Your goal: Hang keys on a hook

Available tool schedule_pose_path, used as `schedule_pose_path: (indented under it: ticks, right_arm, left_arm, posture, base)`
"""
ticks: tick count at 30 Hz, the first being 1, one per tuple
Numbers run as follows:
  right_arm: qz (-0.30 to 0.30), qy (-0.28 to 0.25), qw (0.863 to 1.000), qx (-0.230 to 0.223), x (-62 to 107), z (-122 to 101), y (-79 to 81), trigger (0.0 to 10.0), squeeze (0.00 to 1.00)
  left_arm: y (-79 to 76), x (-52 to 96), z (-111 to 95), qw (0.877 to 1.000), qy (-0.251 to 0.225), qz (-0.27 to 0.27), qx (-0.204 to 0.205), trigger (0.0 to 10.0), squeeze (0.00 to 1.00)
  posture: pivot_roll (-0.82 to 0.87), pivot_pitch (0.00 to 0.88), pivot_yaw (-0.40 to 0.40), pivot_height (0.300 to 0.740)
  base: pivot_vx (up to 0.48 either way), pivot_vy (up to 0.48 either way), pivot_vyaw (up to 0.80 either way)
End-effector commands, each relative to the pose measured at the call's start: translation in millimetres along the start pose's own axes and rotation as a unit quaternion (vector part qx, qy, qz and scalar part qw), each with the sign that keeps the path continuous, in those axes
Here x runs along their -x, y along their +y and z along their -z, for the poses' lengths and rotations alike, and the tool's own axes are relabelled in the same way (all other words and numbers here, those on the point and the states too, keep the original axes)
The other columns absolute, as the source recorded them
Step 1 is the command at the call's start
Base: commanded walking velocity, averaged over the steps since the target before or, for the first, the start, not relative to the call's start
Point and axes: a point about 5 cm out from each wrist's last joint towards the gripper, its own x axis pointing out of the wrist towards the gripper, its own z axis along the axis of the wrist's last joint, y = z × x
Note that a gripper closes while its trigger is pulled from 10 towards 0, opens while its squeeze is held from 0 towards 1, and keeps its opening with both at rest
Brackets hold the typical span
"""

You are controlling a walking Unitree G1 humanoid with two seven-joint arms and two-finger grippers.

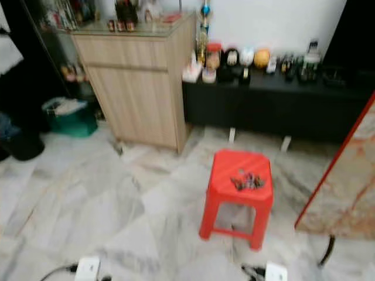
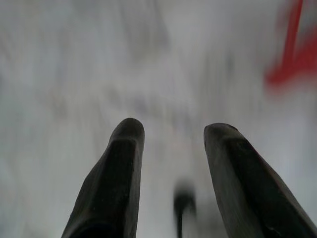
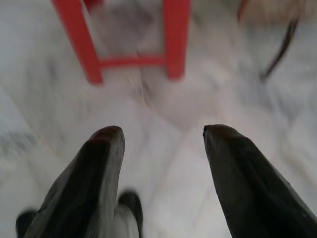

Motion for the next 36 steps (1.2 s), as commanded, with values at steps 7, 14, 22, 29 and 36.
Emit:
schedule_pose_path:
  ticks: [7,14,22,29,36]
  right_arm:
    - [-0.073,-0.219,0.972,0.032,-22.3,-144.2,25.9,10.0,0.00]
    - [-0.079,-0.306,0.949,0.021,-8.9,-150.2,41.4,10.0,0.00]
    - [-0.101,-0.309,0.945,0.030,-2.9,-134.2,56.9,10.0,0.00]
    - [-0.082,-0.298,0.951,0.025,4.3,-112.0,47.3,10.0,0.00]
    - [-0.066,-0.294,0.953,0.040,5.0,-111.4,28.5,10.0,0.00]
  left_arm:
    - [-4.8,-6.8,-88.6,0.972,-0.226,0.053,-0.018,10.0,0.00]
    - [0.3,4.6,-82.8,0.967,-0.253,0.027,0.022,10.0,0.00]
    - [11.9,18.1,-79.9,0.962,-0.273,0.021,0.001,10.0,0.00]
    - [18.6,26.2,-78.6,0.961,-0.273,0.035,0.021,10.0,0.00]
    - [4.5,21.4,-75.4,0.964,-0.259,0.049,0.029,10.0,0.00]
  posture:
    - [0.00,0.000,-0.007,0.723]
    - [0.03,0.000,0.012,0.723]
    - [0.04,0.000,0.029,0.723]
    - [0.00,0.000,0.026,0.723]
    - [-0.02,0.000,0.027,0.723]
  base:
    - [0.000,0.000,0.00]
    - [0.000,0.000,0.00]
    - [0.000,0.000,0.00]
    - [0.000,0.000,0.00]
    - [0.000,0.000,0.00]
